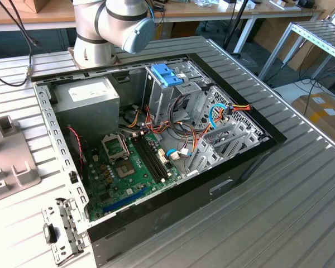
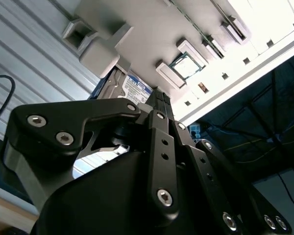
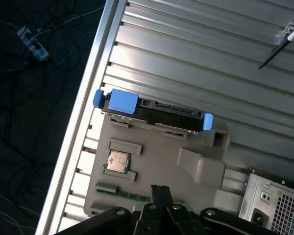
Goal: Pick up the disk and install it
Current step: 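Pick up the disk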
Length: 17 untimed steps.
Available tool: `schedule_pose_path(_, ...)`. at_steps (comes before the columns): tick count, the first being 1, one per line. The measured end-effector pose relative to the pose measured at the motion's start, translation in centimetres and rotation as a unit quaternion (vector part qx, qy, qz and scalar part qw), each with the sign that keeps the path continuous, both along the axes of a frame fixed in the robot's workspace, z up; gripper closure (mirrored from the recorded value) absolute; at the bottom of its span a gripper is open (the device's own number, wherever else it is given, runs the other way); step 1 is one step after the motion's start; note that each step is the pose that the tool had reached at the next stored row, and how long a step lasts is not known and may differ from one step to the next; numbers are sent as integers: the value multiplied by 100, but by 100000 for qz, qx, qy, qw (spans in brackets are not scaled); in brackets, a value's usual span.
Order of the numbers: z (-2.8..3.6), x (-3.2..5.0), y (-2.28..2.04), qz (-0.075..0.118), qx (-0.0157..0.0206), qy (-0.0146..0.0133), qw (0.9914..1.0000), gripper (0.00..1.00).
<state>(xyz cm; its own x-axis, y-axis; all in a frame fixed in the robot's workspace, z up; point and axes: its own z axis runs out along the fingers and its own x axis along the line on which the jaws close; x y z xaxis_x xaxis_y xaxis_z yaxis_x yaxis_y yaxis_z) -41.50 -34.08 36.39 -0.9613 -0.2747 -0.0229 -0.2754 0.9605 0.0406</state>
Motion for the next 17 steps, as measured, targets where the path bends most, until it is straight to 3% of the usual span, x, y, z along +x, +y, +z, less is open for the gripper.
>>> schedule_pose_path(9,-1,6,0,3757,-1,0,99929,89)
schedule_pose_path(17,-3,14,0,7028,-3,2,99753,89)
